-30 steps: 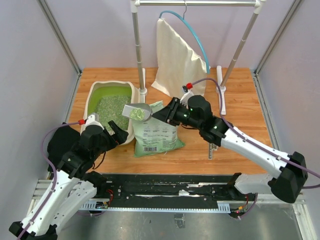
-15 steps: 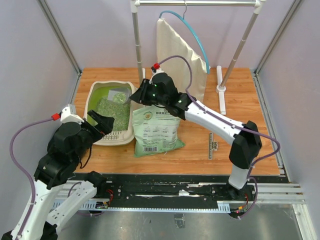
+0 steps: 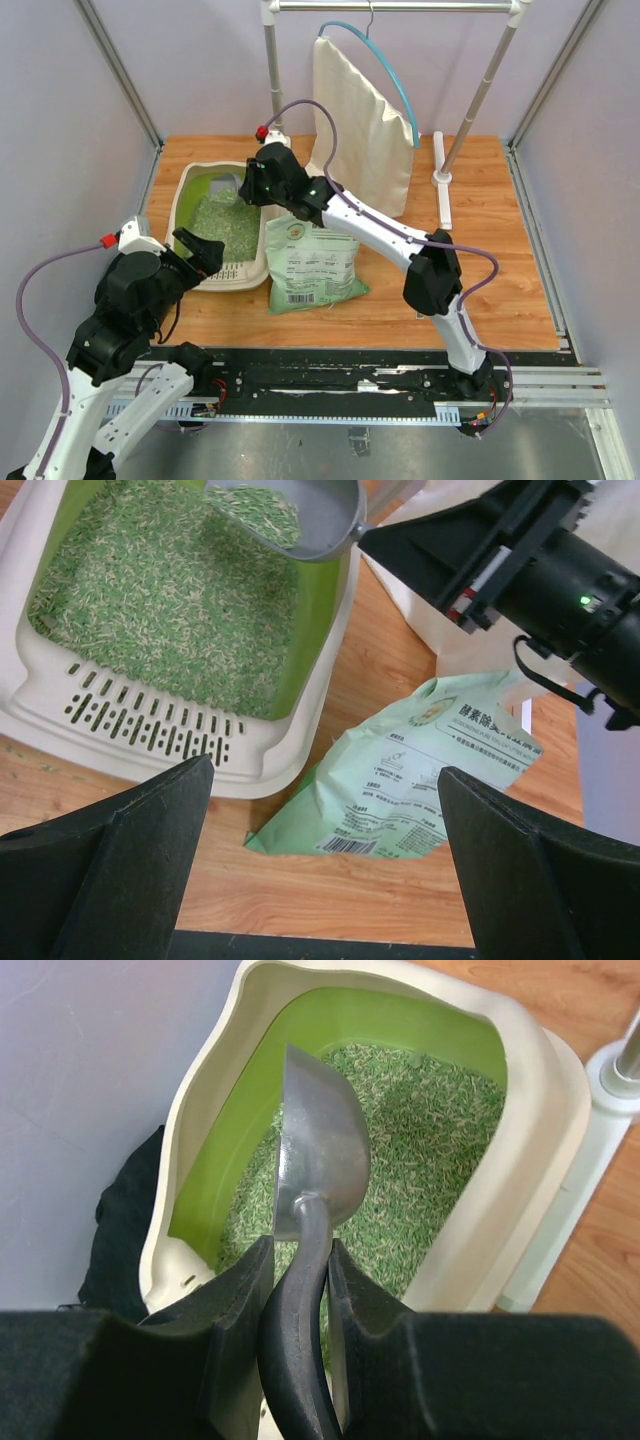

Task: Fill the litter box with clean litter
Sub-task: Pour the cat litter into the litter box.

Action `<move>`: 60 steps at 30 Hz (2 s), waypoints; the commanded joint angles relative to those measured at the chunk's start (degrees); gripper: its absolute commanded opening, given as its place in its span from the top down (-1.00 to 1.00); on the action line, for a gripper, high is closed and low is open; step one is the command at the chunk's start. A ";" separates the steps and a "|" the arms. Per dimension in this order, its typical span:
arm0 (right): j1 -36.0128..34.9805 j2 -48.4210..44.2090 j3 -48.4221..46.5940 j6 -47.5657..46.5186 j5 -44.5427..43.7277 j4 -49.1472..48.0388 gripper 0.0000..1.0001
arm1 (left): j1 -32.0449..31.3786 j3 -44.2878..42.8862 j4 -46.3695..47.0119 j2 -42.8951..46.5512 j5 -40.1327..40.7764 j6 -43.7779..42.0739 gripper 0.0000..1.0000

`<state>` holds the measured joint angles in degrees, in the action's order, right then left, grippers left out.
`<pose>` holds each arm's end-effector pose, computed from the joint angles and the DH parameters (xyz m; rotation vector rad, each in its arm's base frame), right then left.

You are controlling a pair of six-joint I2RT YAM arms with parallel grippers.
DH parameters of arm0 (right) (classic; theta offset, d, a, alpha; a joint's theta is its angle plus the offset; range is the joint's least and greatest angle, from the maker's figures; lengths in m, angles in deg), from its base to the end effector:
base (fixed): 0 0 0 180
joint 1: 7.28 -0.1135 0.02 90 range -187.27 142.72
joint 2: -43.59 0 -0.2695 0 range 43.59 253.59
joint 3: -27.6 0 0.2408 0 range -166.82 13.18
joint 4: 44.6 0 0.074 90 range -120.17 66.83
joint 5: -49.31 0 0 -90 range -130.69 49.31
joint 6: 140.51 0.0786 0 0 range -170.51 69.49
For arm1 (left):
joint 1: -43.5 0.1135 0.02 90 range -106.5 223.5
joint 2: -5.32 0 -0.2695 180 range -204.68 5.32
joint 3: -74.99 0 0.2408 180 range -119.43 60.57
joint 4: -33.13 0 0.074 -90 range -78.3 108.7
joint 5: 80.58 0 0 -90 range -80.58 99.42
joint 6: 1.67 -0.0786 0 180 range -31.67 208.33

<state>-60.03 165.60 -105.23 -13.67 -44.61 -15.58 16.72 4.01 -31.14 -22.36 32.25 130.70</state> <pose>0.3337 0.4299 0.3396 -0.2294 2.0025 0.9788 0.0971 -0.0148 0.3514 -0.5223 1.8582 -0.4283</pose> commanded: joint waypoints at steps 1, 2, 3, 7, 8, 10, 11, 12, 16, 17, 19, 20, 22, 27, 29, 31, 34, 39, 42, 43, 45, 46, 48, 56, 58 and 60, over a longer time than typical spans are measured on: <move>-0.91 5.54 -9.64 -6.17 -3.96 1.53 0.99 | 0.33 -0.26 0.92 1.19 2.04 -0.80 -0.99; -0.95 7.01 -11.65 -7.30 -4.56 1.84 0.99 | 0.33 -0.30 0.82 1.29 2.20 -0.80 -0.99; -1.01 8.41 -13.57 -8.23 -5.37 1.92 0.99 | 0.31 -0.27 0.74 1.38 2.25 -0.87 -0.99; -1.13 13.49 -20.66 -11.56 -7.82 1.41 0.99 | 0.33 -0.14 1.04 1.38 2.01 -0.87 -0.99; -1.13 14.39 -21.83 -12.48 -8.74 1.03 0.99 | 0.33 -0.05 1.06 1.32 1.84 -0.81 -0.99; -1.11 15.61 -22.95 -14.45 -10.81 0.07 0.99 | 0.33 -0.04 1.15 1.23 1.55 -0.75 -0.99; -1.12 15.87 -22.89 -15.70 -11.84 -0.52 0.99 | 0.33 -0.05 1.09 1.25 1.54 -0.71 -0.99; -1.15 15.84 -22.68 -16.69 -12.64 -0.79 0.99 | 0.31 -0.05 1.07 1.27 1.53 -0.70 -0.99; -1.21 13.75 -19.41 -18.90 -13.83 -1.18 0.99 | 0.32 0.19 1.06 1.70 1.78 -0.56 -0.99; -1.29 12.77 -17.89 -19.34 -13.93 -1.68 0.99 | 0.33 0.29 1.06 1.75 1.86 -0.54 -0.99; -1.82 11.01 -15.43 -21.25 -14.38 -2.32 0.99 | 0.33 0.52 1.27 1.75 1.70 -0.54 -0.99; -2.27 10.32 -14.83 -22.65 -14.70 -2.37 0.99 | 0.33 0.61 1.37 1.74 1.51 -0.51 -0.99; -3.35 9.26 -13.77 -26.31 -15.98 -2.30 0.99 | 0.33 0.70 1.58 1.67 1.15 -0.30 -0.99; -5.85 6.93 -12.33 -33.91 -20.06 -0.47 0.99 | 0.32 0.28 1.60 1.75 0.89 0.01 -0.99; -6.48 5.36 -10.77 -35.33 -21.06 -0.35 0.99 | 0.33 0.01 1.52 1.92 0.78 0.14 -0.99; -7.10 3.77 -9.10 -36.35 -22.71 -0.36 0.99 | 0.33 -0.12 1.34 2.21 0.89 0.27 -0.99; -7.86 1.03 -6.70 -37.19 -23.80 -0.29 0.99 | 0.31 -0.22 1.24 2.55 0.95 0.72 -0.99; -8.07 -2.79 -5.00 -36.26 -22.36 0.55 0.99 | 0.33 -0.48 1.16 2.90 0.63 1.24 -0.99; -8.07 -5.29 -4.25 -34.04 -18.06 1.92 0.99 | 0.33 -0.49 1.26 3.24 0.51 1.45 -0.99; -8.07 -6.41 -3.82 -33.15 -16.71 2.20 0.99 | 0.33 -0.40 1.29 3.40 0.39 1.53 -0.99; -8.00 -8.10 -2.41 -31.25 -12.26 2.17 0.99 | 0.29 -0.32 1.40 3.65 0.31 1.52 -0.99; -7.98 -10.33 -1.88 -30.38 -10.68 2.16 0.99 | 0.33 -0.30 1.41 3.75 0.29 1.56 -0.99; -7.91 -12.96 -0.69 -29.01 -8.72 2.19 0.99 | 0.33 -0.31 1.43 3.81 0.05 1.57 -0.99; -6.42 -25.74 8.29 -23.81 -6.96 5.30 0.99 | 0.33 1.64 4.81 4.34 -3.69 0.39 -0.99; -4.64 -29.92 12.31 -21.09 -4.99 5.77 0.99 | 0.31 2.24 5.52 4.29 -4.49 0.42 -0.99; -2.01 -34.30 17.11 -17.48 -0.88 5.38 0.99 | 0.33 2.77 6.16 4.09 -5.23 0.35 -0.99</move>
<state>-66.37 138.56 -94.15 -38.67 -51.06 -10.25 16.72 5.54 -28.30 -18.61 29.17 131.66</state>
